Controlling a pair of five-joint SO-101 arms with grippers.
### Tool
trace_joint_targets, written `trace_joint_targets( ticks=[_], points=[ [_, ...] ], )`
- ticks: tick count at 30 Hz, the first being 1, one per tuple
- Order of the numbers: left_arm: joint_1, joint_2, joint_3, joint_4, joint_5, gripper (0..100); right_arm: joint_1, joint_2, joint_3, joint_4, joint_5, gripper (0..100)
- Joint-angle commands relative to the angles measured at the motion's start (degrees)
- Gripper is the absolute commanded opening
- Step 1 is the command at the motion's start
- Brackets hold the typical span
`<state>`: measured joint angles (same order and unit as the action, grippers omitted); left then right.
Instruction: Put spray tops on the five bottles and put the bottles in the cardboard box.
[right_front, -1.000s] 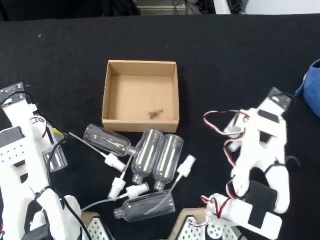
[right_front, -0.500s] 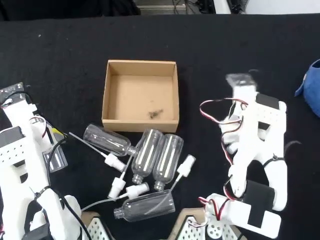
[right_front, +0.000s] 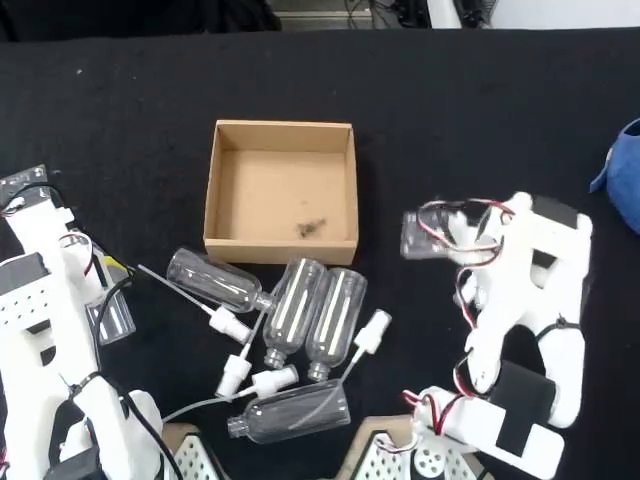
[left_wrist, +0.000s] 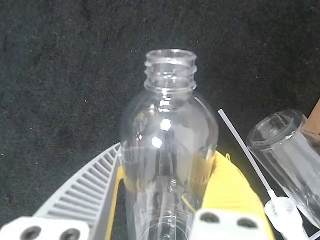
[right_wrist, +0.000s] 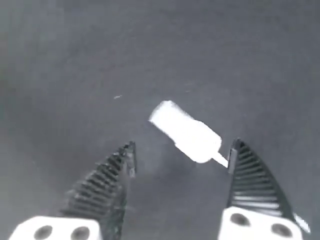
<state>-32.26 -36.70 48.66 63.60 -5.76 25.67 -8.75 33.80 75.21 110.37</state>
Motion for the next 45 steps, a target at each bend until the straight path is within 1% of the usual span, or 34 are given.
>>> trace_joint_targets(
  ticks=[1,5,8,11,15,17,21,22,24,26,28,32,34,35,36,38,40,43,45],
  points=[
    [0.0,-1.9,-1.2,0.2,0.1,3,1.7,-3.6,1.6,-5.0,9.0,27.2],
    [0.0,-1.9,-1.3,0.2,0.1,3,1.5,-3.6,5.9,-16.1,9.8,27.2],
    [0.0,-1.9,-1.3,0.2,0.1,3,1.4,-3.6,10.2,-22.3,14.1,27.2],
    [0.0,-1.9,-1.3,0.2,0.1,3,1.3,-3.6,12.6,-24.9,16.4,27.1],
    [0.0,-1.9,-1.3,0.2,0.1,3,1.8,-3.6,13.9,-25.2,19.3,26.4],
    [0.0,-1.9,-1.3,0.3,0.1,3,1.8,-3.4,14.5,-25.3,19.5,20.8],
    [0.0,-1.9,-1.3,0.3,0.1,3,1.7,-1.1,14.9,-25.3,18.1,1.8],
    [0.0,-1.9,-1.3,0.8,0.1,3,1.7,-0.7,14.7,-25.3,15.8,0.8],
    [0.0,-1.9,-1.9,1.8,0.1,3,1.4,-0.3,13.2,-24.9,7.7,2.6],
    [0.0,-1.9,-2.7,2.8,0.1,3,0.4,-0.4,11.6,-24.3,-4.4,0.9],
    [0.0,-1.9,-2.9,3.2,0.1,3,-0.7,-0.4,9.6,-23.5,-18.4,1.1],
    [0.0,-1.9,-2.9,3.1,0.1,3,-0.7,0.1,5.1,-23.4,-53.6,1.3],
    [0.0,-1.9,-2.9,3.2,0.1,3,1.6,0.4,3.9,-22.9,-70.2,1.5],
    [0.0,-1.9,-2.9,3.2,0.1,3,2.9,0.7,3.6,-22.5,-76.6,1.5],
    [0.0,-1.9,-2.9,3.2,0.1,3,4.0,1.0,3.5,-22.9,-80.7,1.6],
    [0.0,-1.9,-2.9,3.3,0.1,3,5.5,2.1,3.5,-23.6,-83.3,2.8],
    [0.0,-1.9,-2.9,3.2,0.1,3,5.9,3.7,3.5,-22.7,-83.5,9.9],
    [0.0,-1.9,-2.9,3.2,0.1,3,5.7,6.4,2.1,-19.3,-79.2,23.4],
    [0.0,-1.9,-2.9,3.2,0.1,3,5.9,8.0,-1.1,-15.5,-77.3,28.3]
  ],
)
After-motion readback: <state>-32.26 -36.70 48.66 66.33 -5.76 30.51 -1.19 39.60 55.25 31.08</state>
